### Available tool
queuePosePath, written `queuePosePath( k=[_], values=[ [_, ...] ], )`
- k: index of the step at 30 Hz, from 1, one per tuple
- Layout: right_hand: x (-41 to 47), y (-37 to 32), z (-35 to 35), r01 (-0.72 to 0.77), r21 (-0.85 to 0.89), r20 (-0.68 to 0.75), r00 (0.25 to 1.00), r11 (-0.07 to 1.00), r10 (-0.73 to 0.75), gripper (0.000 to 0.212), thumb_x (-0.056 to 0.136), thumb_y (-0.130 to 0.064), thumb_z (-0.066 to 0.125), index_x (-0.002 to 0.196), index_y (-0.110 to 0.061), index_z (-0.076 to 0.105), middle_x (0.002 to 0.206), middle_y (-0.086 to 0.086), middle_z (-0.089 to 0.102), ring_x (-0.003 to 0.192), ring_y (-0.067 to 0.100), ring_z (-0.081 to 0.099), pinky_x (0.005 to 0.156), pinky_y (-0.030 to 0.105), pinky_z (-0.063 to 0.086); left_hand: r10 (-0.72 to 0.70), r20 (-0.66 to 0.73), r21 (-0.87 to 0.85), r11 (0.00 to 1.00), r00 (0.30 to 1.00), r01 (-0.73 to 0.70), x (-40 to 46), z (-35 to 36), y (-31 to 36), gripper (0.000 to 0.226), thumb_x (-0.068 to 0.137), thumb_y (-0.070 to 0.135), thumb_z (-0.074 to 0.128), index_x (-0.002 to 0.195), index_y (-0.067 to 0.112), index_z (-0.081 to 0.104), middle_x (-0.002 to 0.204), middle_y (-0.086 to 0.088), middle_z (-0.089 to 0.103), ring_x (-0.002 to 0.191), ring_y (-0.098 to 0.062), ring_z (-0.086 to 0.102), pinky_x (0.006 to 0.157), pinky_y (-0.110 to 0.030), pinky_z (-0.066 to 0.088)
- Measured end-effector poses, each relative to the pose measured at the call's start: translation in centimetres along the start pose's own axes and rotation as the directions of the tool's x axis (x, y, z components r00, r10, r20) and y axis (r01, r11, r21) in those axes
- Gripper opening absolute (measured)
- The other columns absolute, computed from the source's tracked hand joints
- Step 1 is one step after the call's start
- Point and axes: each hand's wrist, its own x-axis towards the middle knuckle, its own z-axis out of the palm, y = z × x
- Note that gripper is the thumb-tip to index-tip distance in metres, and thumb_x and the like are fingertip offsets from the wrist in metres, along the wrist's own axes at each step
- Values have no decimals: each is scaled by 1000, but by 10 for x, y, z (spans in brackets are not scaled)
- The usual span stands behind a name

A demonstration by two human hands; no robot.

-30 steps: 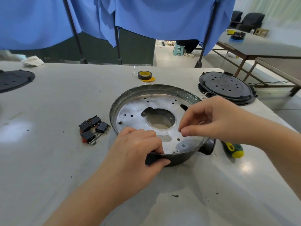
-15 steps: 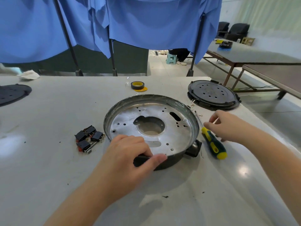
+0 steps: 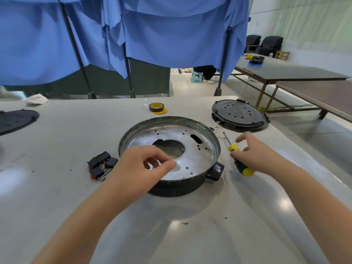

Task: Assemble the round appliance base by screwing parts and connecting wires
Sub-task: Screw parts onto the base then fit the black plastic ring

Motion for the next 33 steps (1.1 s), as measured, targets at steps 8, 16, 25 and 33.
queuePosePath(
  k=[8,16,25,33],
  values=[
    [-27,-33,-48,-17,691,228,954,723,-196,29,98,-5,36,103,-14,63,99,22,68,74,33,73,52,31,57,-104,322,156,986,941,55,20,-2,7,3,79,37,75,81,37,73,74,24,68,67,4,61,63,-17,47],
    [-57,-65,-64,258,878,107,715,402,-691,31,68,-7,72,94,-24,76,87,12,74,79,22,73,66,23,57,-138,542,275,961,829,-20,45,-2,17,9,83,30,72,84,39,74,78,25,69,69,7,61,54,-5,41],
    [-56,-104,-60,586,608,-75,715,536,-696,42,76,-46,62,95,-9,69,48,-4,53,40,9,43,47,14,39,-109,641,272,958,760,-92,57,1,15,10,85,31,69,88,40,73,76,32,64,71,11,59,55,-5,44],
    [-49,-117,-49,606,528,106,648,595,-755,48,79,-42,55,99,1,63,52,-2,51,48,10,43,49,15,40,-75,675,178,982,734,-64,60,1,9,16,85,35,70,71,42,68,61,27,60,60,8,55,51,-4,38]
  ],
)
